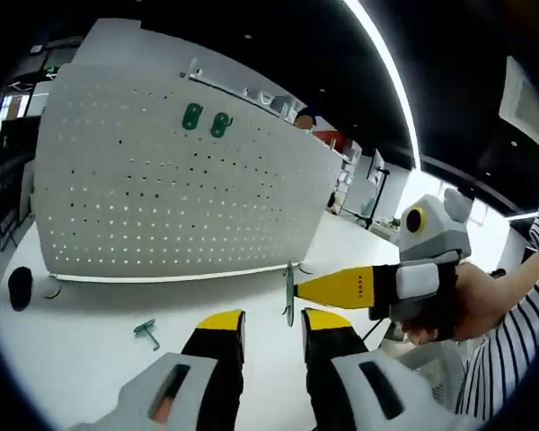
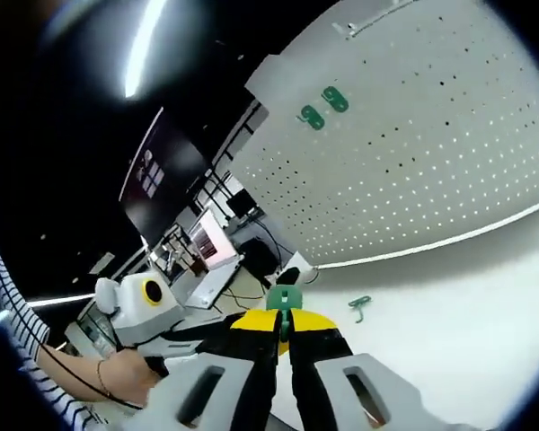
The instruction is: Insert the hook assembly into the mounting plate slot until the hook locks in place.
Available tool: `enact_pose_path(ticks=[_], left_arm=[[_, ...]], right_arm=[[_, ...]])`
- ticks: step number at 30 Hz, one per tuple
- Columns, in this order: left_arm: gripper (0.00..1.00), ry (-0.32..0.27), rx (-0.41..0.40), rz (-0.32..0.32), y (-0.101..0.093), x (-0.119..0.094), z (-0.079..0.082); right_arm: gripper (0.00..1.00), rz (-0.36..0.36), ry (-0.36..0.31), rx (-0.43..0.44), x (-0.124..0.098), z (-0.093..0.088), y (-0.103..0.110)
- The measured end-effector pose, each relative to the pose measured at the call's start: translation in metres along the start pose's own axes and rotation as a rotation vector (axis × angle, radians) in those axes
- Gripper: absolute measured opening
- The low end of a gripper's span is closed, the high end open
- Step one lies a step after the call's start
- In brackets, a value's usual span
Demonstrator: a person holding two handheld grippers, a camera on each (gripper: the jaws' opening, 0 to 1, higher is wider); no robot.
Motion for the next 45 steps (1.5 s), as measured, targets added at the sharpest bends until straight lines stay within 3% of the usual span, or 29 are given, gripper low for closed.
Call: enact_pose_path(ticks=[5, 14, 18, 22, 28, 34, 37, 45], left_arm=[[0.48, 0.002, -0.026, 0.048, 0.008, -0.007, -0.002], [0.60, -0.020, -0.049, 0.092, 0.015, -0.022, -0.006], [0.61, -0.010, -0.037, 0.126, 0.017, -0.025, -0.013], [0.70, -0.021, -0.062, 0.150, 0.019, -0.027, -0.021], [0.77, 0.003, -0.027, 0.205, 0.024, -0.033, -0.034], [0.87, -0.026, -0.052, 0.234, 0.026, -0.038, -0.041], [0.86, -0.017, -0.050, 0.250, 0.028, -0.039, -0.045], [0.93, -0.028, -0.067, 0.257, 0.031, -0.040, -0.049]], right_arm=[[0.01, -0.009, 0.003, -0.165, 0.003, 0.004, 0.008], [0.00, -0.035, -0.023, -0.337, 0.012, 0.013, 0.019], [0.01, -0.050, -0.027, -0.380, 0.013, 0.015, 0.020], [0.01, -0.071, -0.035, -0.381, 0.015, 0.018, 0.016], [0.01, -0.121, -0.063, -0.456, 0.019, 0.029, 0.010], [0.01, -0.186, -0.088, -0.471, 0.022, 0.039, -0.001], [0.01, -0.202, -0.103, -0.471, 0.024, 0.043, -0.004], [0.01, -0.250, -0.152, -0.489, 0.028, 0.058, -0.010]])
Point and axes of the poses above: the point that each gripper's makers call its tool centre point, and the gripper's own axes: x roughly forward along the fingers, y roughly to its left, z roughly out of its top, the point moved 5 cm from there along -x, roughly backward along the fingers, and after that the axes turned 3 degrees about -x, right-handed, at the moved point
